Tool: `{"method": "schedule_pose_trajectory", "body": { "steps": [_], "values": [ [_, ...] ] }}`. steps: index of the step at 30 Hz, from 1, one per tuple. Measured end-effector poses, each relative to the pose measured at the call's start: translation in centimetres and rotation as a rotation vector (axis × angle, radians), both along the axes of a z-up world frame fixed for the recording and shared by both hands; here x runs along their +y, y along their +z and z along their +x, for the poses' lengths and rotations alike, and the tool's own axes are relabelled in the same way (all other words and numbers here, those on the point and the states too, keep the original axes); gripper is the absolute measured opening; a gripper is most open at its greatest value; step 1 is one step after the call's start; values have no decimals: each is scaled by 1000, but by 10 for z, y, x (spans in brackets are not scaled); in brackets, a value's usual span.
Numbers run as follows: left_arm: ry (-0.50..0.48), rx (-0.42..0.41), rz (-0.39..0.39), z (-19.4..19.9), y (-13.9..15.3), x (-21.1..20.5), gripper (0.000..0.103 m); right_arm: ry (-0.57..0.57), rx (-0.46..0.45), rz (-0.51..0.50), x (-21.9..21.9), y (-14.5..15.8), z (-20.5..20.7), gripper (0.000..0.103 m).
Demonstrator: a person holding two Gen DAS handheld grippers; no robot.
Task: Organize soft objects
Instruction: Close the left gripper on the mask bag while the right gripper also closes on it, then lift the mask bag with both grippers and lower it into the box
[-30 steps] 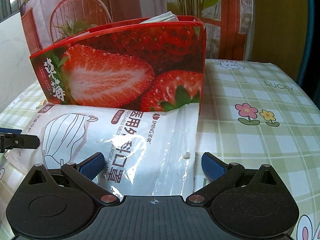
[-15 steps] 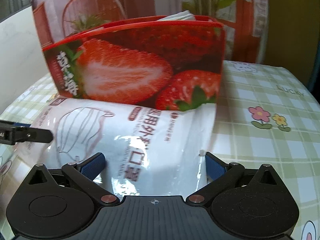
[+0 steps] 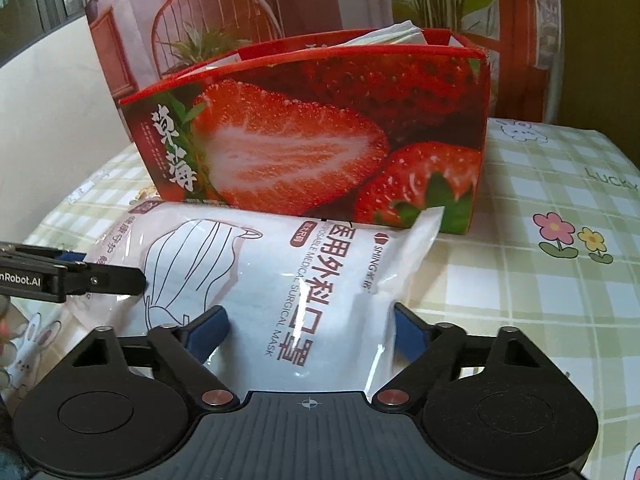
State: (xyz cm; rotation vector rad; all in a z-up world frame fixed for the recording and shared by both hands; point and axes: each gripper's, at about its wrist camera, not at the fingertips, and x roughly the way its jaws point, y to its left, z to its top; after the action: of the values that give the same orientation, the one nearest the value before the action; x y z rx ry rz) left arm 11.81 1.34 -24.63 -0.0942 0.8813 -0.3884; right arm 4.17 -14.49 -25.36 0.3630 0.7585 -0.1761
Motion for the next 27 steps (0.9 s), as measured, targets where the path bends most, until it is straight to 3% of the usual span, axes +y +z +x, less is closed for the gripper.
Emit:
{"method": "schedule_pose_trajectory", "body": {
  "steps": [7, 19, 27],
  "values": [
    [25, -19, -42, -8, 9, 8, 73, -30, -21, 47, -7, 6, -9, 51],
    [-16, -125, -74, -27, 44, 10, 69, -53, -139, 18, -13, 42, -31, 47],
    [-83, -221, -59, -22, 81, 1, 68, -38, -211, -60, -21, 80, -36, 46]
  ]
}}
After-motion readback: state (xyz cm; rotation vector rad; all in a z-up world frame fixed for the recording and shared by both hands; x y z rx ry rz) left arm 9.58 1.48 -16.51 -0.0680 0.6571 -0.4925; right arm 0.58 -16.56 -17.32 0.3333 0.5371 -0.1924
